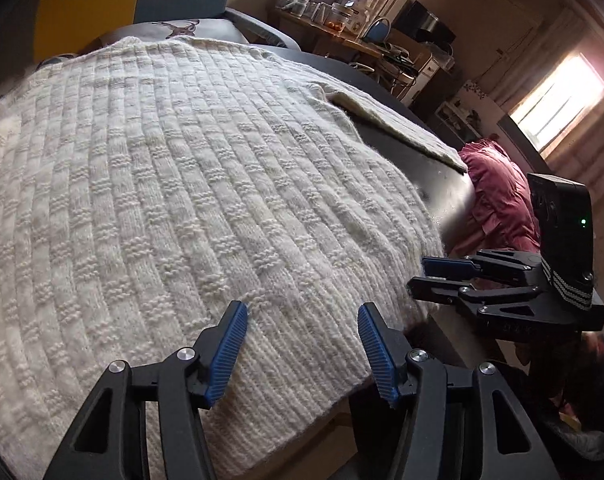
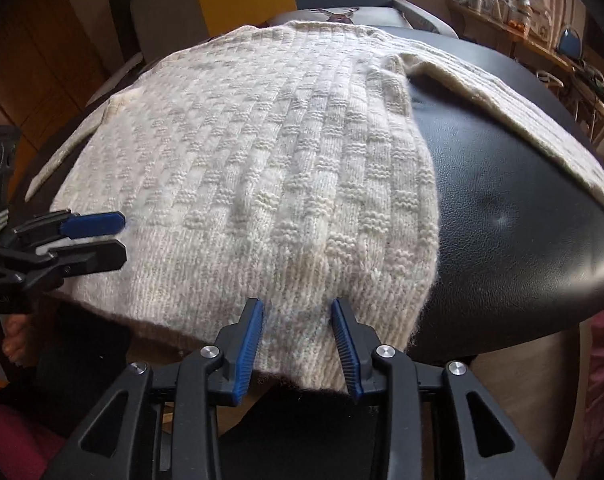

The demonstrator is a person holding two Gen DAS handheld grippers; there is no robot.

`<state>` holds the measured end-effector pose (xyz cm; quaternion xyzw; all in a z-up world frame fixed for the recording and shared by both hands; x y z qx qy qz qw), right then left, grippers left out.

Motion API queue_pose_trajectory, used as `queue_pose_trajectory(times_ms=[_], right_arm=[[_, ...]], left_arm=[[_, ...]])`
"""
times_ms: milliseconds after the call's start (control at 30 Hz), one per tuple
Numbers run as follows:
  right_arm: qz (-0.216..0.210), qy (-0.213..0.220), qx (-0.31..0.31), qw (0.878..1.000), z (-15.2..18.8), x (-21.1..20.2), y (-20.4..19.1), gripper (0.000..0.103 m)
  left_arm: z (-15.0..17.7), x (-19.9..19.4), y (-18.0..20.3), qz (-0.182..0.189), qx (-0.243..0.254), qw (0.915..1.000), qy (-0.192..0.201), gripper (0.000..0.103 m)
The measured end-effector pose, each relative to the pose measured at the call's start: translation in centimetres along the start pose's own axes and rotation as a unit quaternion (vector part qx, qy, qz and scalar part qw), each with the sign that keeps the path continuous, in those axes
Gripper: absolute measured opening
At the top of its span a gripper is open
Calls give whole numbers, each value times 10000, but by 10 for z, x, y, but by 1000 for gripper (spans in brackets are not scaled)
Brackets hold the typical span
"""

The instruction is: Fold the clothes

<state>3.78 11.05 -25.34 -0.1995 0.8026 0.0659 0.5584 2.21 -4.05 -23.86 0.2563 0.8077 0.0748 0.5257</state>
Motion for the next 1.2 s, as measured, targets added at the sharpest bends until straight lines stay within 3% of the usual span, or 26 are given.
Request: queue_pose_trajectory(times_ms=[33, 133, 200, 267, 333, 433, 567, 667, 767, 900, 967, 1100, 1200], right_arm=[[88, -8, -141, 9999, 0, 0, -3, 36], [341, 6, -315, 9989, -1, -3, -10, 10], [294, 64, -427, 9986, -2, -11, -15, 8], [-45, 190, -507, 9985, 1, -32, -21, 8], [-56, 39, -629, 9980, 10, -34, -16, 5], [157, -344, -773, 9963, 21, -18, -6, 5], [261, -837, -682, 9938, 27, 14, 10, 4], [-76, -1095, -611, 9921, 29, 13, 17, 11], [-458, -703, -636, 9944, 10, -19, 22, 19], [-705, 198, -200, 9971, -50, -51, 34, 23], [-826, 472, 130, 9954, -80, -48, 41, 24], [-714, 208, 659, 9950, -113, -4, 51, 24], [-451, -145, 773, 9959, -104, 32, 59, 25]], left_arm=[[1, -1, 0, -4, -4, 10000, 20, 59], [6, -4, -2, -14, -15, 10000, 81, 59], [9, -6, -3, -19, -26, 9999, 119, 59], [10, -10, -5, 14, -87, 9998, 151, 59], [12, -15, -6, 85, -147, 9996, 204, 59], [16, -31, -4, 302, -95, 9989, 341, 59], [25, -20, -20, 168, -131, 9997, 102, 58], [20, -29, -25, 363, -336, 9987, 129, 57], [7, -44, -29, 595, -519, 9961, 389, 57], [-12, -50, -47, 246, -730, 9946, 695, 57], [-18, -49, -55, 117, -846, 9935, 747, 58], [-20, -48, -67, -260, -932, 9920, 810, 58], [-1, -43, -81, -567, -1100, 9902, 652, 58]])
Point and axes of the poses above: each gripper's, at about its wrist camera, not at the fingertips, and x roughly the way its jaws point, y to its right, z to its underside, the point moved 4 cm from there along x, roughly the way its jaws point, and after that the axes turned 4 degrees about -y, right-handed, at the moved point
